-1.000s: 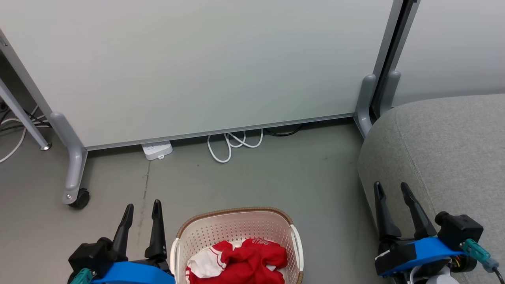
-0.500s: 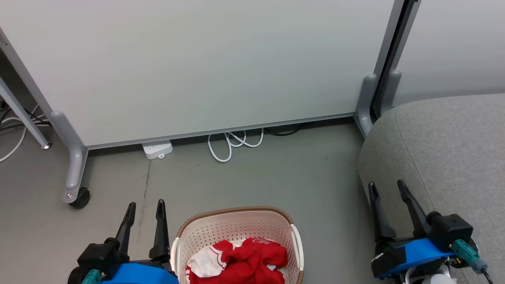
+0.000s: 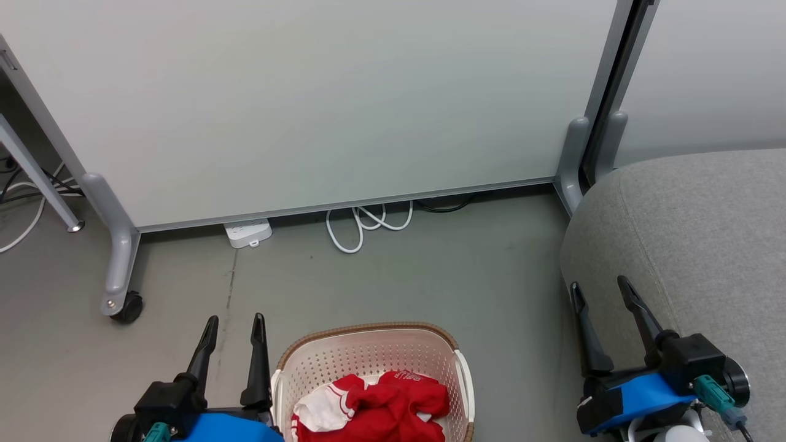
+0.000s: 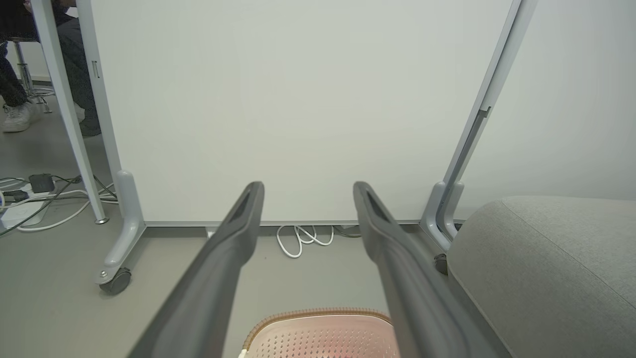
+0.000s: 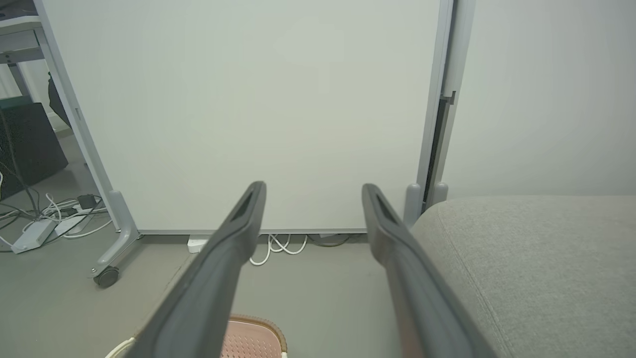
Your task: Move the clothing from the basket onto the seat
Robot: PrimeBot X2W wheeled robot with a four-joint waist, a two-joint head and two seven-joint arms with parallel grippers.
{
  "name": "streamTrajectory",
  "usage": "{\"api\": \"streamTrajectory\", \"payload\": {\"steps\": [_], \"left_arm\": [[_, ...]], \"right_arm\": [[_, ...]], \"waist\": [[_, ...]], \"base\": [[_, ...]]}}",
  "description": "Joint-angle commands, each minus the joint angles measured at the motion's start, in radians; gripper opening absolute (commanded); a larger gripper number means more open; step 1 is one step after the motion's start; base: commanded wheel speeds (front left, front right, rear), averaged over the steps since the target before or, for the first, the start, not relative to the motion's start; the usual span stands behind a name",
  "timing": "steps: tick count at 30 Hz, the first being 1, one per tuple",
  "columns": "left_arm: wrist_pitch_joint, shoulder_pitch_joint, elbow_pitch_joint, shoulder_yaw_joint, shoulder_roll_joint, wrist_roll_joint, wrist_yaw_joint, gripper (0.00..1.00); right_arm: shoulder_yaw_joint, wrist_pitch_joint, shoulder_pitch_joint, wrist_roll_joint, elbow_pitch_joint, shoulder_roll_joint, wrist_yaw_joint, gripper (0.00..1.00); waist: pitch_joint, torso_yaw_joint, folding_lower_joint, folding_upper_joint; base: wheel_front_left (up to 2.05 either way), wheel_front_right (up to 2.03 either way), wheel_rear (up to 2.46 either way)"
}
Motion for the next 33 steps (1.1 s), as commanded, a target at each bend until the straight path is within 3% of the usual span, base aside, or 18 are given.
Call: {"api": "streamTrajectory", "payload": {"steps": [1,23,33], "left_arm": [[-0.011,-0.014,-0.002,-0.002,0.005,0.013,0.006,1.00],[-0.018,-0.004,0.018,-0.016,0.006,0.041,0.012,1.00],[-0.017,-0.059,0.099,-0.001,0.014,0.058,-0.002,1.00]], "right_arm": [[-0.001,-0.008,-0.007,-0.023,-0.007,-0.005,0.000,1.00],[0.007,-0.017,-0.010,-0.050,-0.001,-0.006,0.000,1.00],[0.055,-0.017,-0.077,-0.036,-0.040,-0.005,0.000,1.00]], "waist": [[0.000,0.002,0.0000,0.0000],[-0.004,0.000,0.0000,0.0000],[0.118,-0.079,0.0000,0.0000]], "base": [[0.00,0.00,0.00],[0.00,0.00,0.00],[0.00,0.00,0.00]]}}
